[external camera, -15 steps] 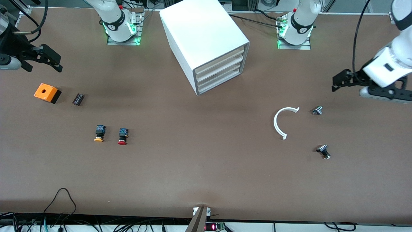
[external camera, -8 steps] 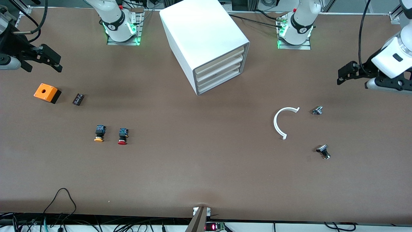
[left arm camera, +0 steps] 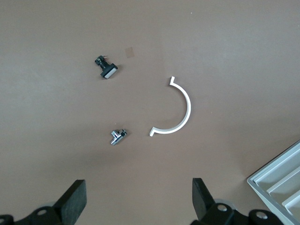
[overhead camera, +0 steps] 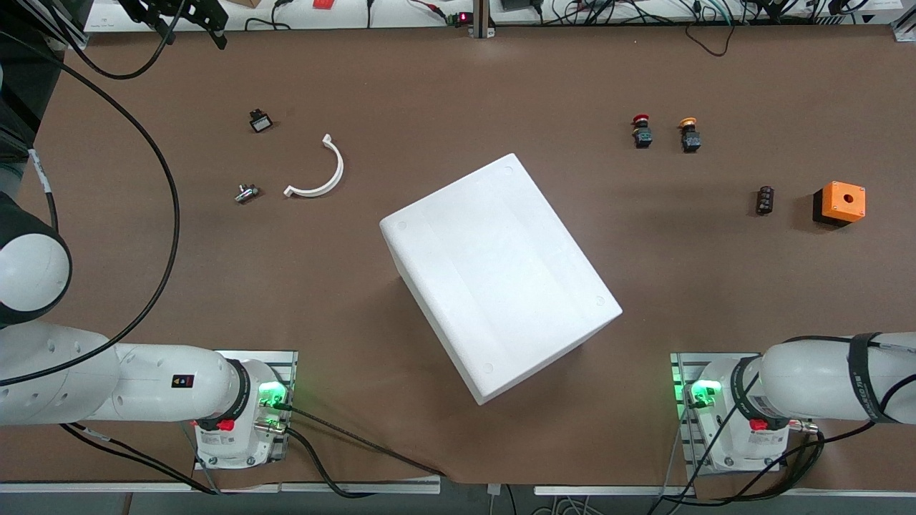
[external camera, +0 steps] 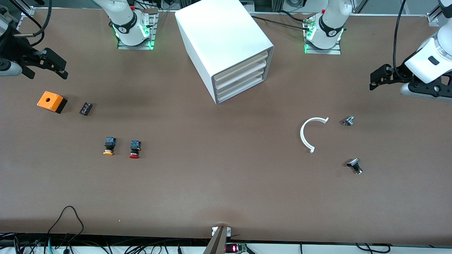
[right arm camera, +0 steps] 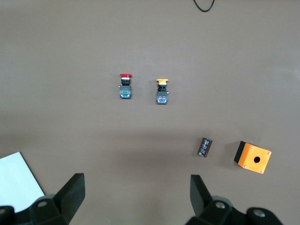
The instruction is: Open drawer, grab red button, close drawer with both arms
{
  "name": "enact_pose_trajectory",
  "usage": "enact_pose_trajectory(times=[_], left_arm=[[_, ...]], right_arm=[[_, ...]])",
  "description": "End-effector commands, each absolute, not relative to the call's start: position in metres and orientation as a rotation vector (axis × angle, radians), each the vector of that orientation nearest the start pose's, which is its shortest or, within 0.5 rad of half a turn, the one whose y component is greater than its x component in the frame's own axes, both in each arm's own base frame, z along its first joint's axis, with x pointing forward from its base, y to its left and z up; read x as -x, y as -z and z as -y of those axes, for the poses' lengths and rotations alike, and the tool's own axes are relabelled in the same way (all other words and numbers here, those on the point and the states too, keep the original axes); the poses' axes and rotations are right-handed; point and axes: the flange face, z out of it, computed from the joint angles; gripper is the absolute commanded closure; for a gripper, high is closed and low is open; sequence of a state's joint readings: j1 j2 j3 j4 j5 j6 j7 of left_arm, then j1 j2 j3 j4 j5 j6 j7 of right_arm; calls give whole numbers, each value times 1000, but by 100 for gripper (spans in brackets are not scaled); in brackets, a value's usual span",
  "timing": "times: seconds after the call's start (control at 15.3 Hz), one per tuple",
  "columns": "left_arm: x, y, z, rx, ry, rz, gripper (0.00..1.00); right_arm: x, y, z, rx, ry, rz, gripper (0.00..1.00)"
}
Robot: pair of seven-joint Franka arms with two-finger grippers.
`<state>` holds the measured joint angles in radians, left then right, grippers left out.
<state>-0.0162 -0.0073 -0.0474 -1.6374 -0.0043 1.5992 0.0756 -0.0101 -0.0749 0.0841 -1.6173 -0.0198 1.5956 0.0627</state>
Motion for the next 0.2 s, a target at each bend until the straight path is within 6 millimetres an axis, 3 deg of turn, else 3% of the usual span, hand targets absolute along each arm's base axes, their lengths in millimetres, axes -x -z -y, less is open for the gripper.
enact_pose_trajectory(times=[0.0,0.13], left_arm=[[-558,-607,43,3110,-38,-273,1],[-558,-607,43,3110,-38,-273,1]], right_arm=[[-527,-655,-39,3163,106,36,1],[-527,-654,-39,3164,99,48,1]])
